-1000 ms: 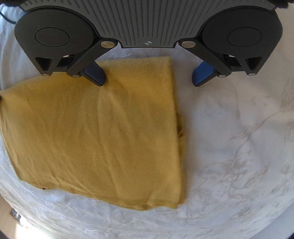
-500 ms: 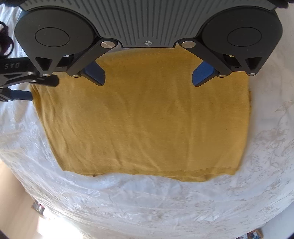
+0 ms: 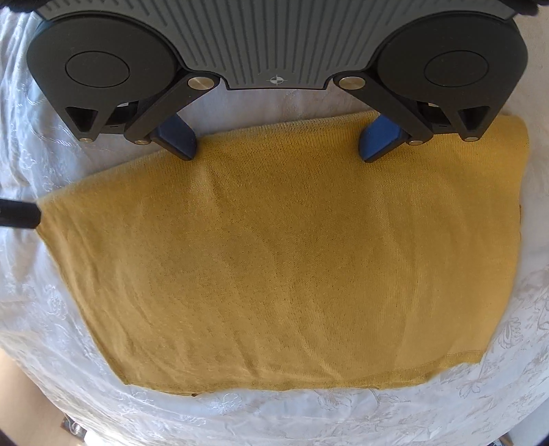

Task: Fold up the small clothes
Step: 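Smooth the folded sweater rectangle flat with both open tools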

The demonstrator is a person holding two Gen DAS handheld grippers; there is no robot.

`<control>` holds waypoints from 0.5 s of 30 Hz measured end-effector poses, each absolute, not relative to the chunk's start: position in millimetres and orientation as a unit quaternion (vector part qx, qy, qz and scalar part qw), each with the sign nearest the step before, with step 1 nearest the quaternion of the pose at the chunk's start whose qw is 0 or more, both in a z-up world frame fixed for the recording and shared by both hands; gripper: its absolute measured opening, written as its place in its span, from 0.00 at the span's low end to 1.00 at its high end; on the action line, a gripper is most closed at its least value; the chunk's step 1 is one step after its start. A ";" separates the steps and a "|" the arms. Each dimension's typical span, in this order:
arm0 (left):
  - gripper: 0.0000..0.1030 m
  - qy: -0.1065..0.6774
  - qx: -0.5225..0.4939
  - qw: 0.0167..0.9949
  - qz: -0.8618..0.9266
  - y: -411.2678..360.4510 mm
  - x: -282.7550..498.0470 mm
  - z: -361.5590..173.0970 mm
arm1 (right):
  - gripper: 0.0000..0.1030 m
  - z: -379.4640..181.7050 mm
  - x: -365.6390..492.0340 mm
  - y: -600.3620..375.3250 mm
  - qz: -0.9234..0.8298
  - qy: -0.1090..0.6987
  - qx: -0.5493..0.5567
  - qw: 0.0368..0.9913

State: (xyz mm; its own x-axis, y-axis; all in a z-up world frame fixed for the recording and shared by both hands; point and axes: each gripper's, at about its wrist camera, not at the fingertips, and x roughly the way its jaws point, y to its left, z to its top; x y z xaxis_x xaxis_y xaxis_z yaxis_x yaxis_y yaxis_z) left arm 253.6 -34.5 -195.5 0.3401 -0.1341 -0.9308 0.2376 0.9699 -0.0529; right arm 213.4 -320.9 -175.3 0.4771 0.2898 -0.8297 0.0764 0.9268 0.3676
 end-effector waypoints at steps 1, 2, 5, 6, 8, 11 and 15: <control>1.00 0.564 0.045 0.817 -0.112 -34.9 254.3 -196.0 | 1.00 -176.1 217.7 -326.7 0.072 0.502 0.196 0.839; 1.00 0.564 0.044 0.817 -0.109 -35.4 254.7 -196.0 | 1.00 -177.5 223.2 -331.6 0.081 0.499 0.208 0.837; 1.00 0.564 0.045 0.818 -0.102 -37.8 254.2 -198.0 | 1.00 -184.8 245.8 -341.2 0.109 0.493 0.238 0.830; 1.00 0.563 0.045 0.819 -0.100 -39.0 253.6 -198.4 | 1.00 -188.1 253.7 -342.8 0.117 0.493 0.247 0.826; 1.00 0.561 0.044 0.821 -0.096 -34.8 249.3 -197.7 | 1.00 -196.6 267.9 -345.5 0.129 0.502 0.259 0.815; 1.00 0.557 0.041 0.824 -0.092 -33.4 245.5 -198.3 | 1.00 -211.0 287.4 -344.9 0.152 0.515 0.267 0.800; 1.00 0.553 0.045 0.827 -0.087 -34.5 240.5 -199.4 | 1.00 -220.4 302.2 -344.5 0.192 0.508 0.295 0.786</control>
